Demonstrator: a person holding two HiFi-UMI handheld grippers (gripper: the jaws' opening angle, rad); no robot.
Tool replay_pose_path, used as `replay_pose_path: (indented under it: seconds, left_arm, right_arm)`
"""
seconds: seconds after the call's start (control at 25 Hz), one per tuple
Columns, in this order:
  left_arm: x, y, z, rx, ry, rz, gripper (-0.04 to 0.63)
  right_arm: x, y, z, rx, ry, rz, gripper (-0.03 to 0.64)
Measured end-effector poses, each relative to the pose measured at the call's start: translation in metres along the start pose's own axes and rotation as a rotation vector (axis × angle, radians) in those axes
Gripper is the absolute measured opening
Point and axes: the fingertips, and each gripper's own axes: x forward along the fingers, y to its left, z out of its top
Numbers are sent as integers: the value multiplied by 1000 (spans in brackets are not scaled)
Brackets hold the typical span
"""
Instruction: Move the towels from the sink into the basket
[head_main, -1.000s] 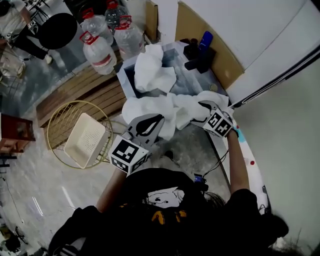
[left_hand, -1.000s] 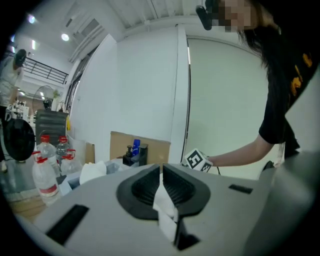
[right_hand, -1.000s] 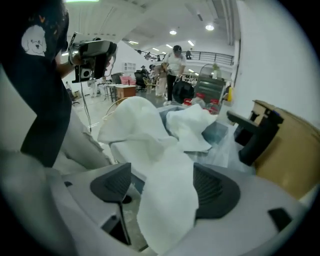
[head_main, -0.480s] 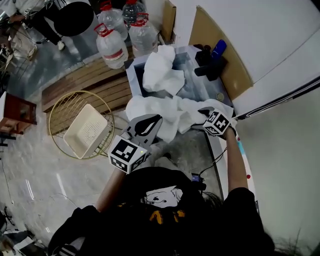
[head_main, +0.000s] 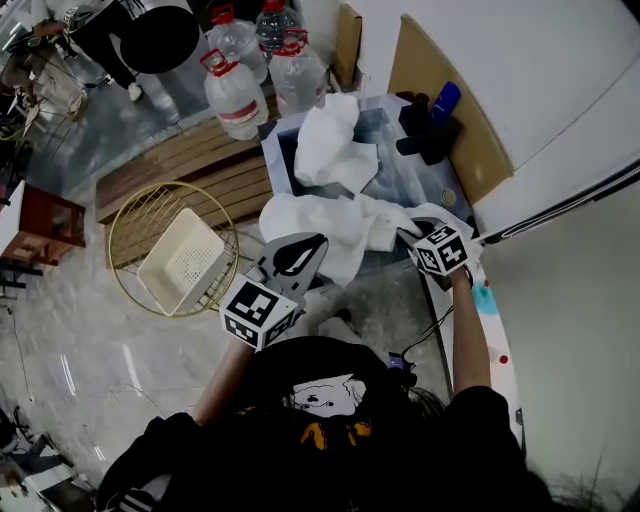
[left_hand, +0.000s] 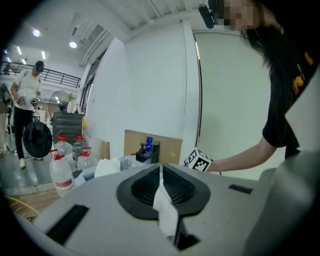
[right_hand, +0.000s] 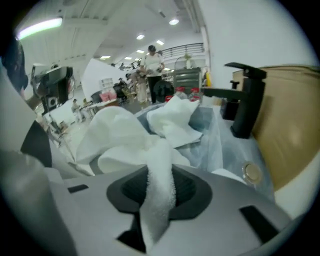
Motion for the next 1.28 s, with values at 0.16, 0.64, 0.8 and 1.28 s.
replay_pose_path:
  seconds: [0.16,0.64,0.8,1.28]
  left_arm:
    - [-2,5,-2,-2,9,14,23]
    - [-2,23,0,-15,-5,29,23]
    - [-8,33,3,-17,-22,31,23]
    - [-108,104,14,-32,-129,185,23]
  right_arm:
    - [-26,-4,25,71,-153,-112,86]
    - [-137,12,112,101,-512,-316,86]
    - [-169,28,155,71,-629,-350,86]
    - [-150,147,290,-51,-823,-213,84]
